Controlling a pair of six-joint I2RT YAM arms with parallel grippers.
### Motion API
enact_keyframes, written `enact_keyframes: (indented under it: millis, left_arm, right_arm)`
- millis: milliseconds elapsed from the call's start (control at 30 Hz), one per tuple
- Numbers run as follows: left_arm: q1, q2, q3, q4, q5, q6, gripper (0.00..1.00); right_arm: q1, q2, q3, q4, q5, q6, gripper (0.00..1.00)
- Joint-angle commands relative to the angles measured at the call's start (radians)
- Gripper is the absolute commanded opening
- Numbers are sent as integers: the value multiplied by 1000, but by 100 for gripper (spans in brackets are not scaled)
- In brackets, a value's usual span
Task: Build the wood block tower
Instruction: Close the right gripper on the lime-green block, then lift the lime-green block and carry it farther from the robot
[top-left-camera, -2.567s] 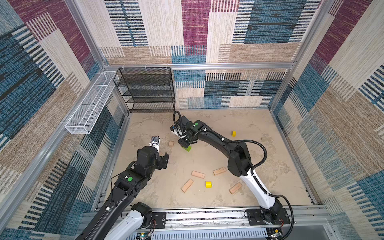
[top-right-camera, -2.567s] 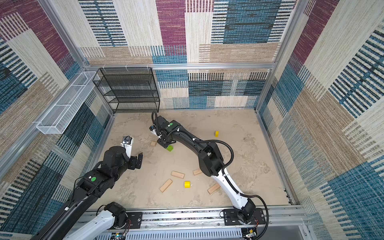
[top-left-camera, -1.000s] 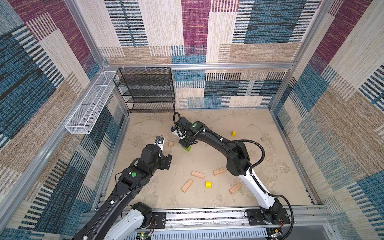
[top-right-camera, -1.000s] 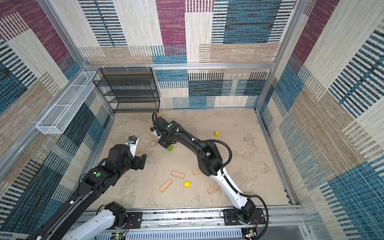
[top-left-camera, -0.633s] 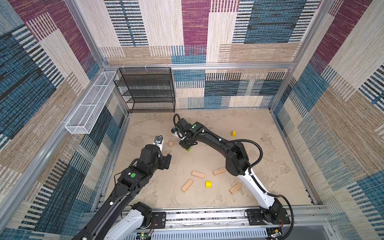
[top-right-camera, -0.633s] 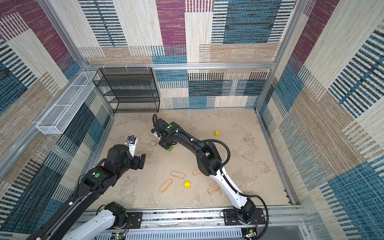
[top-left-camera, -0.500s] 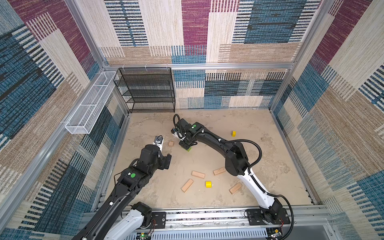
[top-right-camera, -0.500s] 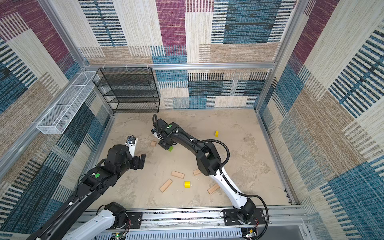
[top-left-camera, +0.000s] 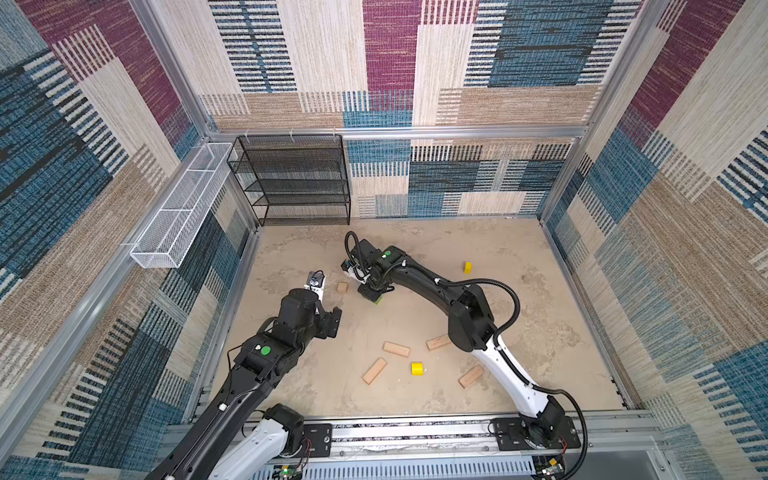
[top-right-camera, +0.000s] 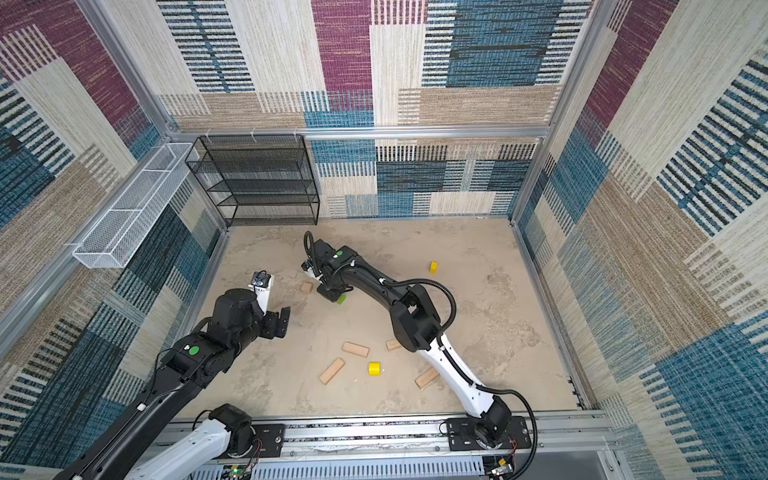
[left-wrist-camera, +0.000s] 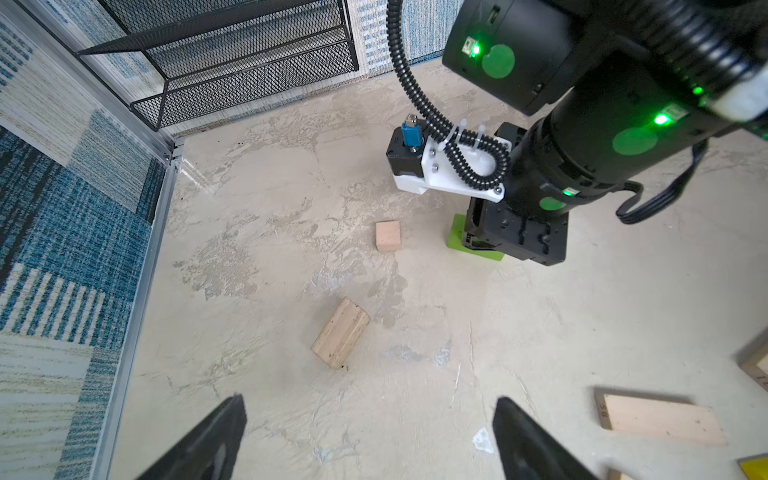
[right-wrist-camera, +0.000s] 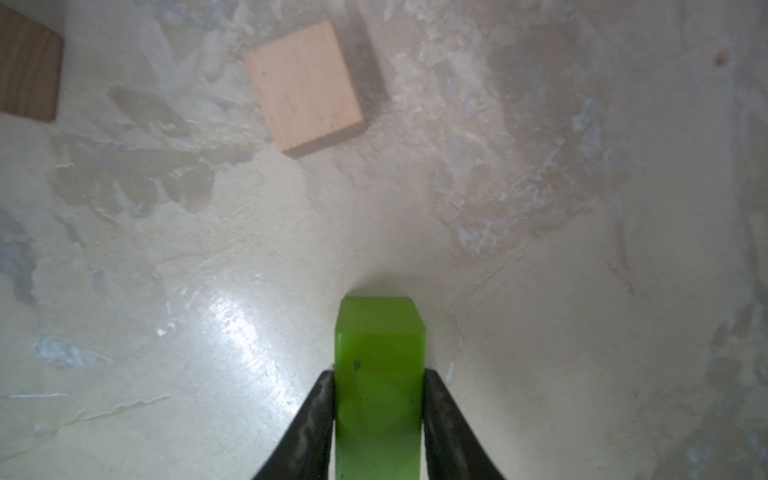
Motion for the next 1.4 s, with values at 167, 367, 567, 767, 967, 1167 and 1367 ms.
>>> enact_keyframes:
  millis: [167, 367, 567, 767, 967, 1167, 1367]
  left_arm:
    - [1, 2, 7, 17, 11, 5, 97]
    - [2, -2, 10, 17, 11, 6, 97]
    - [4, -8, 4, 18, -6, 8, 97]
    - [6, 0, 7, 17, 11, 6, 98]
    - [6, 8, 6, 17, 4, 6, 97]
    - [6, 14, 8, 16, -3, 5, 97]
    - [7, 26, 12, 26, 33, -5, 97]
  right_arm:
    - [3, -14, 2, 0, -18, -3, 35]
    - [2, -6, 7, -5, -9, -15, 36]
    - [2, -16, -3, -3, -12, -29, 35]
    - [3, -27, -19, 1, 5, -47, 27]
    - [3, -78, -48, 20, 1, -92, 14]
    - [-15, -175, -139, 76, -15, -160, 9]
    - [-37, -348, -412, 202, -23, -364, 0]
